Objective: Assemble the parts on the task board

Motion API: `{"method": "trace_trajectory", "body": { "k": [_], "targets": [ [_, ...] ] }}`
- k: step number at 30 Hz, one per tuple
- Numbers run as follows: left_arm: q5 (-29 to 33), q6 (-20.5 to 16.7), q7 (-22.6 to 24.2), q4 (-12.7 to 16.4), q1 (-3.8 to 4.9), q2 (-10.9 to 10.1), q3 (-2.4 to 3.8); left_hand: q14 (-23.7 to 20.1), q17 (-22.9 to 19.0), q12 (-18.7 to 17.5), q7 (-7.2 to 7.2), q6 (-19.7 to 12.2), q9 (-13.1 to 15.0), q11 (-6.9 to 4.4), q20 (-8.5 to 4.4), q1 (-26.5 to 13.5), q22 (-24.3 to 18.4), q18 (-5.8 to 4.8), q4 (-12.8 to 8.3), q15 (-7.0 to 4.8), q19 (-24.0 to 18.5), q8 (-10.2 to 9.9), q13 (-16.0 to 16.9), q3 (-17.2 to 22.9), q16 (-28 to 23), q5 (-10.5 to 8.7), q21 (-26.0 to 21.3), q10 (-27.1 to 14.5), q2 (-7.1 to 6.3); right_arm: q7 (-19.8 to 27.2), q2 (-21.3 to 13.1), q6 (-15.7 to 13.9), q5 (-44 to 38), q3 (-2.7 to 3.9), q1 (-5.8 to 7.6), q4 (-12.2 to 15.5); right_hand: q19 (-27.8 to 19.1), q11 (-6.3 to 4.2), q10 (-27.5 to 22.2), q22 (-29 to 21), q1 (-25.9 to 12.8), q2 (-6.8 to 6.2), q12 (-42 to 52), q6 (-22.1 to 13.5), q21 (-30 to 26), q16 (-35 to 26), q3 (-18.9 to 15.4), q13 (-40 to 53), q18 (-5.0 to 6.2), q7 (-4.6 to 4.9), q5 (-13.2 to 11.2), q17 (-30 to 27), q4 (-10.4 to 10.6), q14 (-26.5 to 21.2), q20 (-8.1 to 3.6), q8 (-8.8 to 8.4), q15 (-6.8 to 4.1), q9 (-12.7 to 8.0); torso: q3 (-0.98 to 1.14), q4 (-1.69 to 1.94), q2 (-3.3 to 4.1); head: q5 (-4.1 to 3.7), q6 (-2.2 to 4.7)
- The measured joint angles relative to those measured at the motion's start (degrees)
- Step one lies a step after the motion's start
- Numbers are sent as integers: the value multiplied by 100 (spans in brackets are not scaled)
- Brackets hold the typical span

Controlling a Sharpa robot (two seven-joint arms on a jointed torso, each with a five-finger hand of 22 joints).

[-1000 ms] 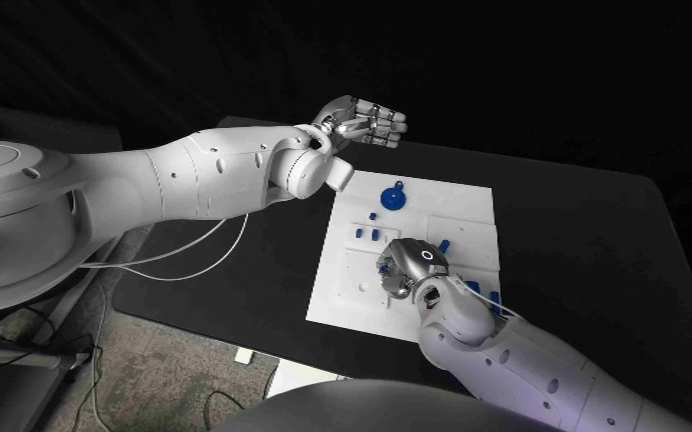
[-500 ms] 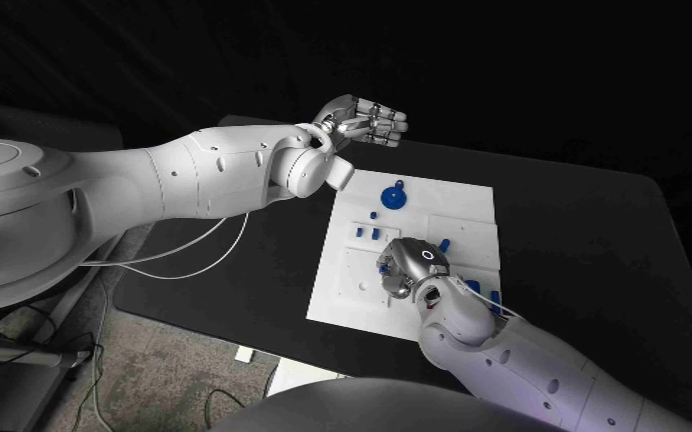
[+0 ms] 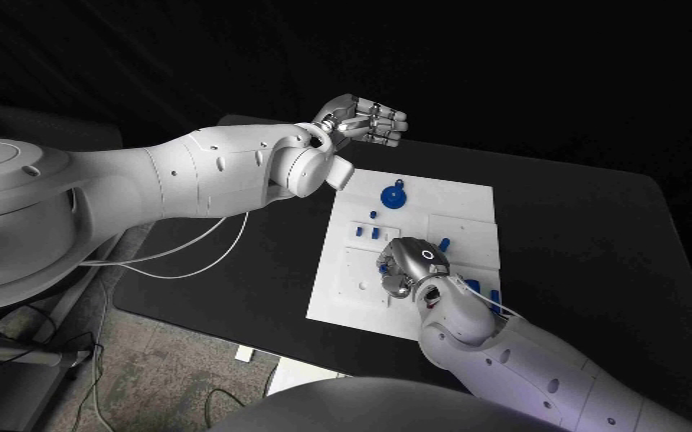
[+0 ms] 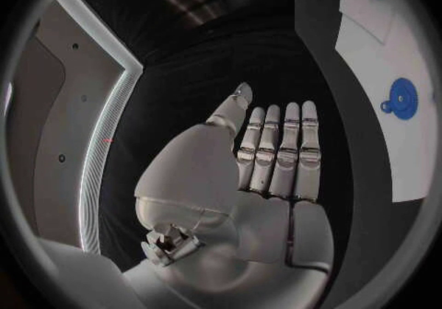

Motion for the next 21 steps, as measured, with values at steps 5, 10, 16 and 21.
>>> {"method": "trace_trajectory", "body": {
  "k": [5, 10, 16, 21],
  "targets": [
    [-1, 2, -3, 0, 0, 0, 0, 0, 0, 0, 0, 0, 0, 0, 0, 0, 0, 0, 0, 0, 0, 0, 0, 0, 0, 0, 0, 0, 0, 0, -6, 1, 0, -1, -1, 6, 0, 0, 0, 0, 0, 0, -1, 0, 0, 0, 0, -1, 2, 0, 0, -8, 0, 0, 0, -6, 0, 0, -1, -1, 0, -1, -5],
    [-2, 3, -5, 0, 0, 0, -1, 0, 0, 0, 0, 0, 0, 0, 0, 0, 1, 0, 0, 0, 0, 0, 0, 0, 0, 0, 0, 0, 0, -1, -11, 1, 0, -2, -2, 13, 0, 0, 0, 0, 0, 0, 0, 0, 0, 0, 0, -2, 4, 0, 0, -12, 0, 0, 0, -7, 0, -1, -1, -2, -1, -4, -12],
    [-3, 5, -8, -1, 0, 0, -1, 0, 0, 0, 0, 0, 0, 0, 0, 0, 1, 0, 0, 0, 0, 0, 0, 0, 0, 0, 0, 0, 0, -5, -16, 1, 0, -4, -3, 22, 0, 0, 0, 0, 0, 0, -1, -1, 0, 0, 0, -2, 5, 0, 0, -11, 0, 0, 0, -9, 0, -1, -2, -1, -1, -5, -13],
    [-3, 6, -9, -1, 0, 0, -1, 0, 0, 0, 0, 0, 0, 0, 0, 0, 1, 0, 0, 0, 0, 0, 0, 0, 0, 0, 0, 0, 0, -6, -19, 2, -1, -4, -4, 27, 0, 0, 0, 0, 0, 0, -1, -1, 0, 0, 0, -1, 5, 0, 0, -16, 0, 0, 0, -10, 0, -1, -2, -1, -1, -7, -14]
  ]
}}
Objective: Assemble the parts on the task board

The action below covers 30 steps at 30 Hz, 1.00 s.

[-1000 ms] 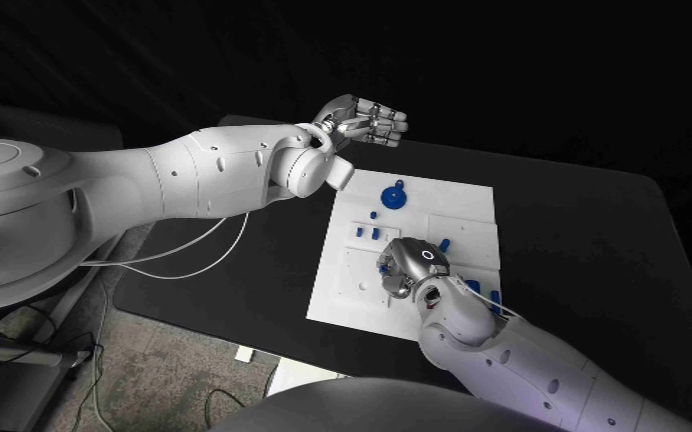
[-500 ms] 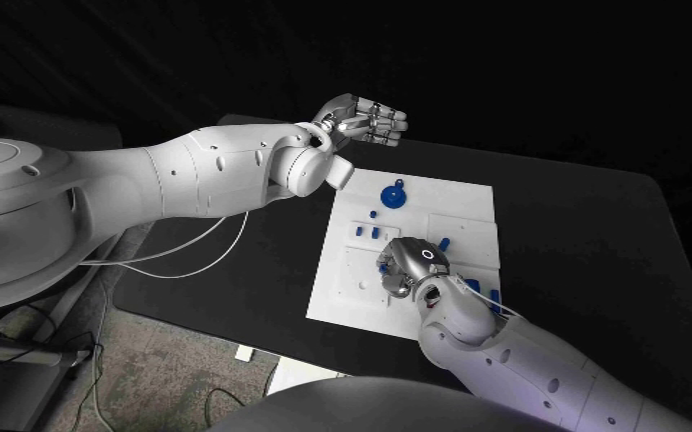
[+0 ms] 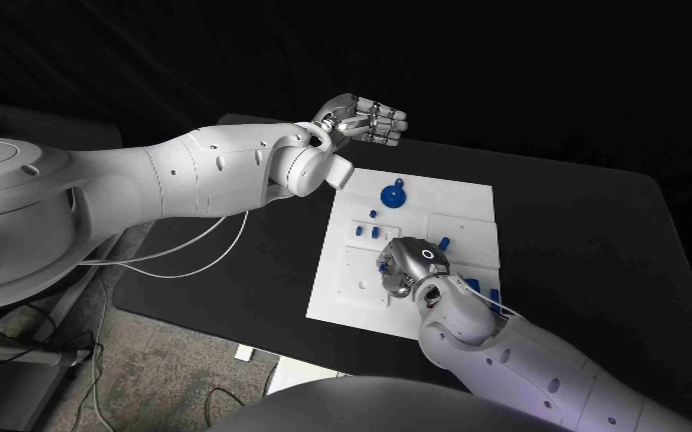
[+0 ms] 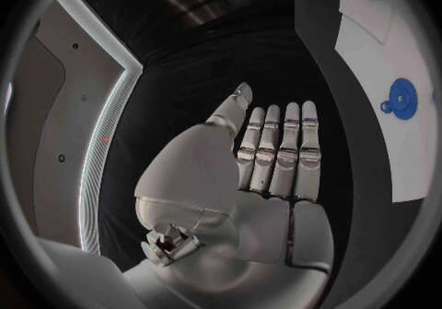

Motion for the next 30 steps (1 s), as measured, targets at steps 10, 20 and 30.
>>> {"method": "trace_trajectory", "body": {
  "k": [10, 20, 30],
  "targets": [
    [-1, 4, -4, 0, 0, -3, -1, -21, 0, 0, 0, 0, 0, 20, 21, 0, 0, 0, 1, 21, 21, 0, 0, -32, 0, 0, 0, -21, 0, -1, -7, 0, -2, -1, -2, 10, 0, 0, 0, 4, 0, 0, -6, -1, 0, 0, 0, 3, 10, -1, 0, 0, 0, 0, 0, 0, 0, 0, -1, 1, 0, -9, -7],
    [-2, 8, -8, 1, 0, -7, -1, -21, 0, 0, 0, 0, 0, 20, 21, 0, 1, 0, 1, 21, 21, 0, 0, -32, 0, 0, 0, -20, 0, -3, -11, 3, -3, -1, -2, 13, 0, 0, 0, 4, 0, 0, -6, 5, 0, 0, 0, 5, 25, 5, 0, -12, 0, 0, 0, -1, 0, 0, -1, 1, 1, -16, -7],
    [-3, 10, -11, 1, 0, -9, -2, -20, 0, 0, 0, 0, 0, 20, 20, 0, 1, 0, 1, 21, 21, 0, 0, -32, 0, 0, 0, -20, 0, 2, -11, 3, -3, -1, -2, 11, 14, 52, -115, 3, 39, -38, -4, -71, -48, 0, -156, 9, 24, 80, 0, -33, -107, -21, 13, 0, 22, 0, -1, 1, 1, -17, -10]
  ]
}}
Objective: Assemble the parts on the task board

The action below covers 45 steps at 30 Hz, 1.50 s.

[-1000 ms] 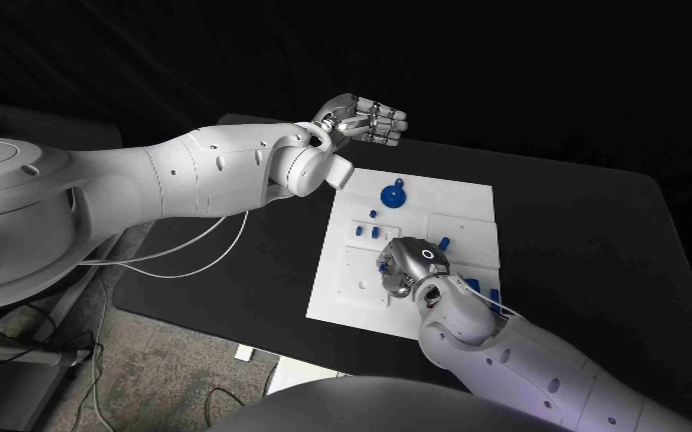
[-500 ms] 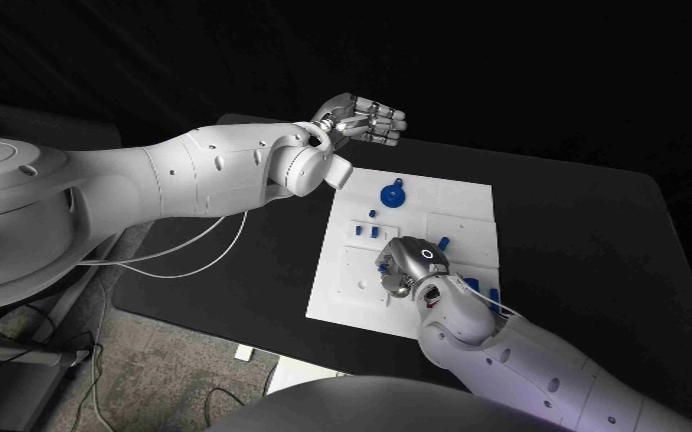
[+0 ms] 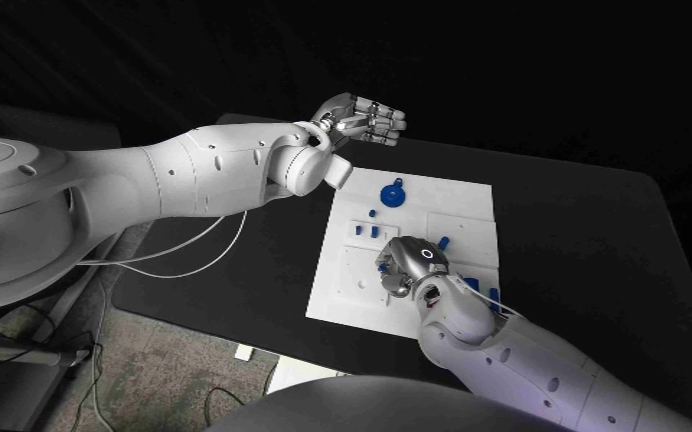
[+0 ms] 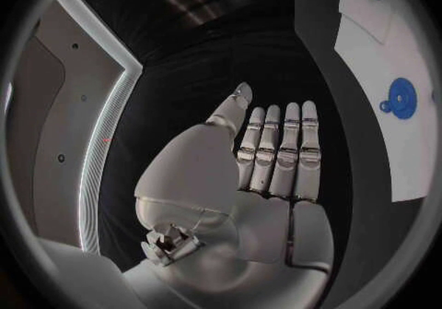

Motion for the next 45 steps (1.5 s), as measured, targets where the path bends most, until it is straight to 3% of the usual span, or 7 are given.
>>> {"method": "trace_trajectory", "body": {
  "k": [45],
  "targets": [
    [-18, 25, -24, -3, 0, -8, -2, 0, 0, 0, 0, 0, 0, 0, 0, 23, 1, 0, 0, 0, 0, 0, 0, 0, 0, 0, 0, 0, 23, 38, -8, -5, 111, 4, 4, 3, -14, 59, -101, -2, -8, -53, 10, -158, -41, 0, -82, -5, 48, 26, 45, -47, -82, -20, 29, 1, 20, -3, 3, -2, 1, -12, -10]
  ]
}}
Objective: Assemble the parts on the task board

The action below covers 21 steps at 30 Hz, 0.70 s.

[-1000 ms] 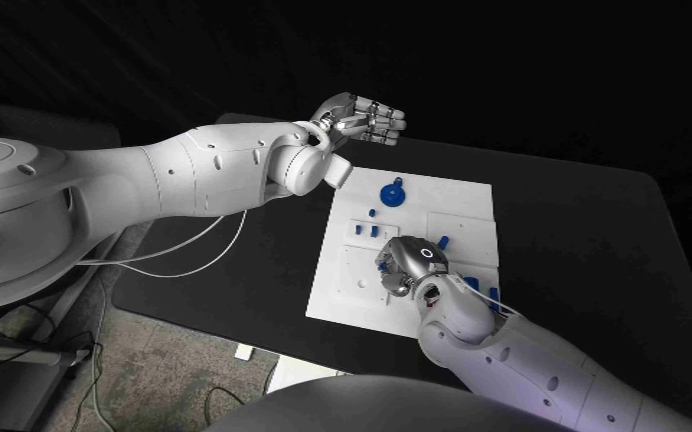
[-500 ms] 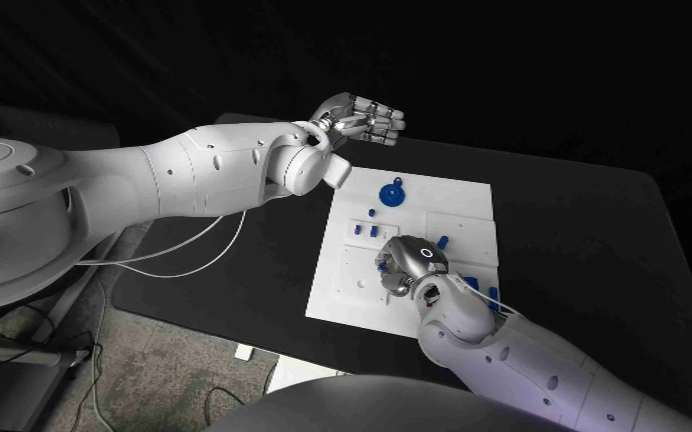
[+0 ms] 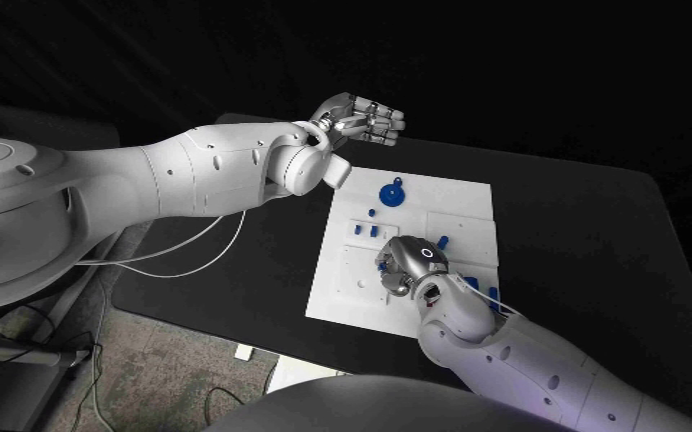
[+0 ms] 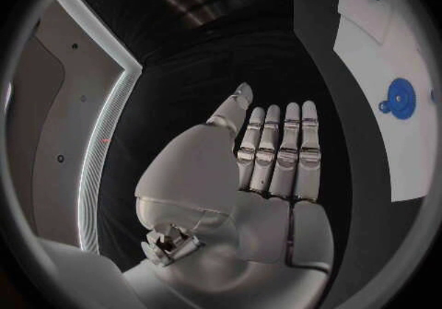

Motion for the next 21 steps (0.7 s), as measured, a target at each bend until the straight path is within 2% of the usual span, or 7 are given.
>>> {"method": "trace_trajectory", "body": {
  "k": [21],
  "targets": [
    [-16, 6, -6, -4, 0, 0, -1, 0, 0, 0, 0, 0, 0, 0, 0, 23, 0, 0, 0, 0, 0, 0, 0, 0, 0, 0, 0, 0, -23, 25, -23, -3, 281, 10, 14, 19, 0, 0, 0, -1, 0, 0, -5, 0, 0, 0, -32, -3, 4, -1, 0, 1, 32, 0, 0, 0, 0, 0, 3, 1, 0, -1, -9]
  ]
}}
